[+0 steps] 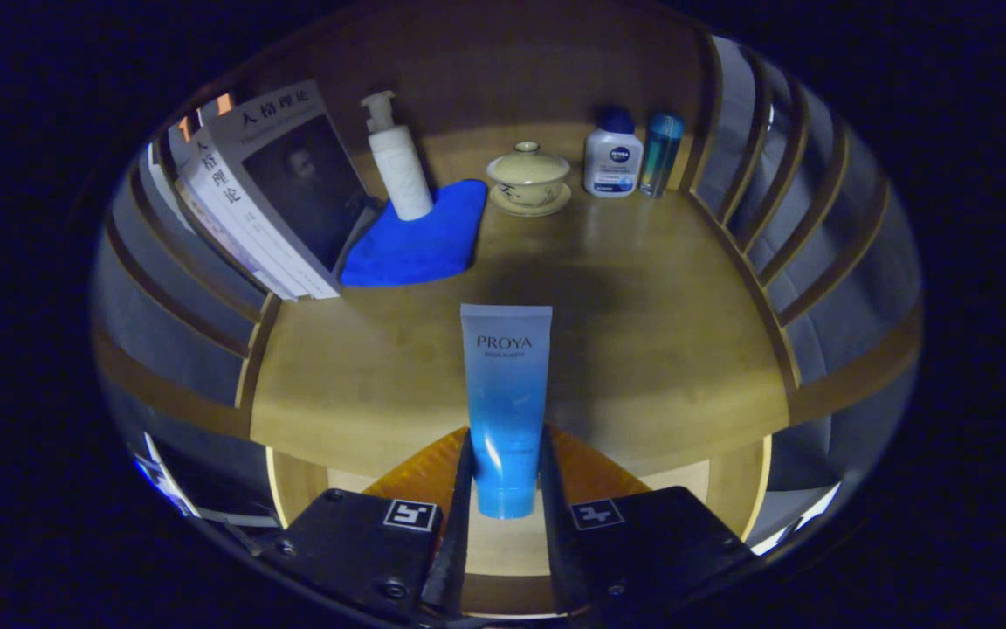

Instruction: Pull open the drawer, take out the items inside it, and place them on the countertop above the cabinet.

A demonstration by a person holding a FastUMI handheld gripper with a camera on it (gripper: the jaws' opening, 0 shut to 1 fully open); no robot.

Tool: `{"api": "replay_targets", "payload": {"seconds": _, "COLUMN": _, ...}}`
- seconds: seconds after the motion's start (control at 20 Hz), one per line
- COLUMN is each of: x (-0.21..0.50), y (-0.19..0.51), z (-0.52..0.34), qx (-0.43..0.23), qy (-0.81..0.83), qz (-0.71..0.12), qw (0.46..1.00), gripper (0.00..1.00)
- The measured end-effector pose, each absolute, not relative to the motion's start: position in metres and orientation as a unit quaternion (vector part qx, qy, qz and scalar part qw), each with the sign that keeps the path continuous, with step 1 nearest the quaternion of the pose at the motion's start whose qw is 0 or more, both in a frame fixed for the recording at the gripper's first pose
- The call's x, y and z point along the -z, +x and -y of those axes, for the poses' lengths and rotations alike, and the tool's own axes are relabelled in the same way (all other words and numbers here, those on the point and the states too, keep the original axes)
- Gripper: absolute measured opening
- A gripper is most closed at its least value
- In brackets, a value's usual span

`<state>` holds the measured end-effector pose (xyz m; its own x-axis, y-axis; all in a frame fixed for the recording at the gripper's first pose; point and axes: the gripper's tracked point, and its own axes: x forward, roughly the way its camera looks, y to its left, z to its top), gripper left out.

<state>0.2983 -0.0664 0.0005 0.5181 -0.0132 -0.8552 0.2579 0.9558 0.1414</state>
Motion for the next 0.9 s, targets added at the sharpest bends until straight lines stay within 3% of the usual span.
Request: {"api": "replay_targets", "payload": {"seconds": 0.9, "x": 0.023, "y": 0.324, "z": 0.076, "qx": 0.104, "qy": 0.108, "qz": -0.522, "qw": 0.840, "gripper": 0.44}}
